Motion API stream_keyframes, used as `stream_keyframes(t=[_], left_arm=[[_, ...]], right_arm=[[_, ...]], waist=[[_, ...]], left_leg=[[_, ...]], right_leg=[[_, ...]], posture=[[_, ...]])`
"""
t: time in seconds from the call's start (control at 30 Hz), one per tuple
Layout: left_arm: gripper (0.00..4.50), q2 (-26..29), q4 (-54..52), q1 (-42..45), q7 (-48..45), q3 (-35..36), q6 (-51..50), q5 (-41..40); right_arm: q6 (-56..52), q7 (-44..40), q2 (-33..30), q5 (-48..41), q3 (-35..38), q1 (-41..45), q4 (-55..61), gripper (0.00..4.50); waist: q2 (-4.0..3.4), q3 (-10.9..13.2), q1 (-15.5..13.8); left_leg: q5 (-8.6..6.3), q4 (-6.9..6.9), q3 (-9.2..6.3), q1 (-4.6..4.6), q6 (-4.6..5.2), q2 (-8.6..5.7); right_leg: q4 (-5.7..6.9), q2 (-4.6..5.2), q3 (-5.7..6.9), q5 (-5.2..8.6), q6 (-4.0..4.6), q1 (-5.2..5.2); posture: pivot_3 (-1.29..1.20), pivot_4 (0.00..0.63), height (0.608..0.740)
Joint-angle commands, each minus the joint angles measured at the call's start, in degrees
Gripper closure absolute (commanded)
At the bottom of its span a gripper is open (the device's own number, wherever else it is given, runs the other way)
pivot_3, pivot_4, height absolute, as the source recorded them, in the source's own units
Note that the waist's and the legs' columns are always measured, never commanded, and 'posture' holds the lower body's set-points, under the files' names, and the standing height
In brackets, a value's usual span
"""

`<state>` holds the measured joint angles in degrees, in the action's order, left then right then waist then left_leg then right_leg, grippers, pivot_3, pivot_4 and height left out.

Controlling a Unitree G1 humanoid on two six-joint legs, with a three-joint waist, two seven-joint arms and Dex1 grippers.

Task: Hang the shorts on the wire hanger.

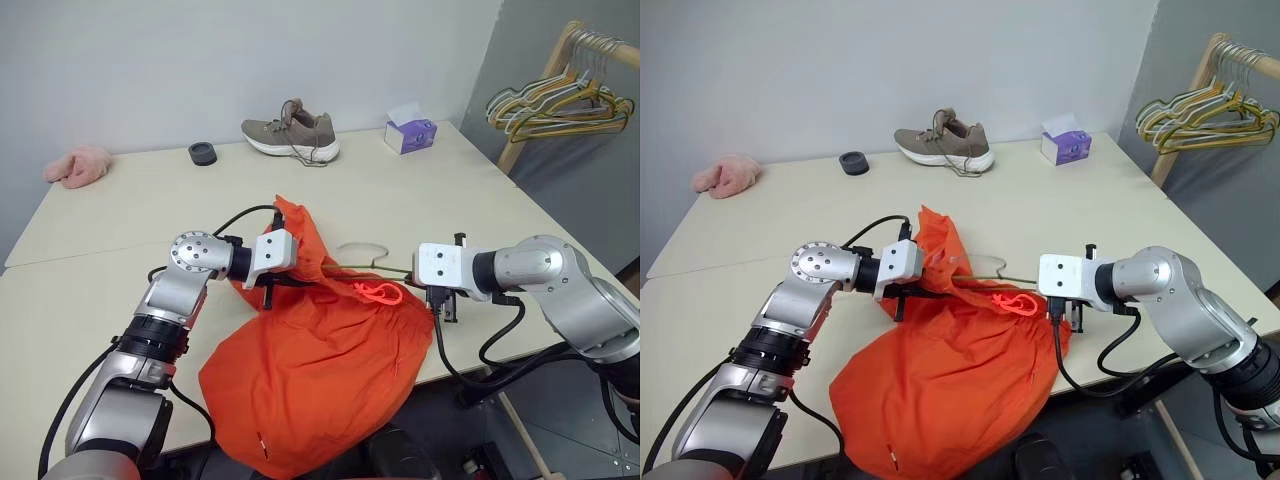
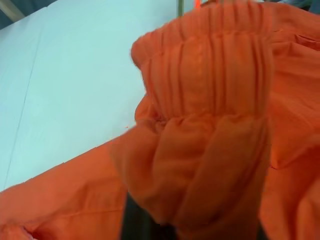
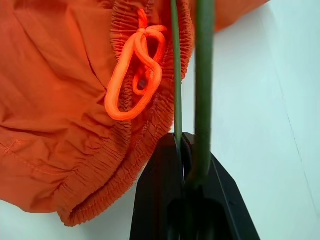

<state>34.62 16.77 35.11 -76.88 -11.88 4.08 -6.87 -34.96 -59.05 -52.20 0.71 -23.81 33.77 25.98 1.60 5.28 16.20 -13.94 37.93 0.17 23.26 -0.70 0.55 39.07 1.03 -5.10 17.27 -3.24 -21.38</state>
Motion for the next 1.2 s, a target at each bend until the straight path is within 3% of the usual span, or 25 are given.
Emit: stream_keyframes(t=[0.03,0.17,0.33,0.43,0.5,0.63,0.87,1.1,1.2], left_arm=[[4.49,0.3,-2.2,0.1,1.0,0.8,-0.4,-0.7],[4.50,0.9,-2.0,-0.6,1.7,1.4,-0.5,-0.2],[4.50,1.4,-1.8,-1.2,3.1,2.0,-1.3,-0.2],[4.50,1.8,-1.9,-1.6,3.8,2.1,-1.3,-0.2],[4.50,1.7,-1.8,-2.0,5.0,2.6,-1.3,-0.3],[4.50,1.5,-2.1,-2.1,6.4,3.1,-2.0,-0.7],[4.50,1.8,-2.6,-1.3,6.7,3.2,-3.1,-1.2],[4.50,1.6,-3.6,-1.5,7.3,3.6,-4.2,-1.8],[4.50,1.8,-5.8,-2.7,7.2,4.6,-7.2,-3.6]], right_arm=[[3.9,-2.2,-0.2,-1.0,1.7,-0.6,1.6,4.50],[6.8,-2.4,-4.5,-0.3,6.1,-4.9,-1.3,3.49],[4.3,-1.9,-10.3,-1.9,15.3,-14.3,-2.9,1.76],[-0.2,-1.1,-9.9,-4.8,20.5,-18.4,-2.8,0.68],[-11.1,1.5,-4.0,-11.6,27.7,-23.4,-0.3,0.02],[-28.8,10.4,11.4,-19.9,33.4,-26.2,7.1,0.02],[-41.7,21.0,27.3,-25.4,34.1,-25.2,9.3,0.02],[-45.2,25.5,30.2,-27.3,30.8,-24.5,7.6,0.02],[-38.6,27.4,27.6,-24.1,26.1,-25.0,6.6,0.63]], waist=[[0.00,0.0,-0.1],[0.00,0.0,-0.3],[0.02,0.0,-0.7],[0.02,0.0,-0.4],[0.11,-0.1,-0.3],[0.22,-0.2,0.1],[0.22,-0.2,0.2],[0.21,-0.2,0.2],[0.20,-0.2,0.2]], left_leg=[[0.00,0.00,-0.01,0.00,0.00,0.00],[0.00,0.00,-0.03,0.00,0.00,0.00],[0.00,0.01,-0.03,0.00,0.00,-0.06],[0.00,0.01,-0.02,-0.02,0.00,-0.03],[0.00,0.02,0.01,-0.07,0.00,-0.01],[0.01,0.01,-0.09,-0.23,-0.01,0.11],[0.02,0.10,0.00,-0.28,-0.02,0.02],[0.02,0.06,0.00,-0.24,-0.02,0.01],[0.02,0.06,0.01,-0.24,-0.02,0.02]], right_leg=[[0.00,0.00,0.01,0.00,0.00,0.00],[0.00,0.00,0.03,0.00,0.00,0.01],[-0.02,0.04,0.04,0.00,0.00,0.04],[0.02,0.02,0.03,0.00,0.00,0.05],[0.04,0.00,-0.01,0.00,0.00,0.08],[0.11,-0.13,0.04,0.00,0.00,0.25],[0.28,-0.12,-0.10,0.13,-0.23,0.21],[0.28,-0.12,-0.08,0.04,-0.07,0.15],[0.28,-0.12,-0.09,0.07,-0.12,0.14]], posture=[[-0.28,0.041,0.740],[-0.28,0.038,0.740],[-0.27,0.039,0.740],[-0.29,0.041,0.740],[-0.29,0.042,0.740],[-0.30,0.044,0.740],[-0.30,0.045,0.740],[-0.29,0.045,0.740],[-0.28,0.046,0.740]])
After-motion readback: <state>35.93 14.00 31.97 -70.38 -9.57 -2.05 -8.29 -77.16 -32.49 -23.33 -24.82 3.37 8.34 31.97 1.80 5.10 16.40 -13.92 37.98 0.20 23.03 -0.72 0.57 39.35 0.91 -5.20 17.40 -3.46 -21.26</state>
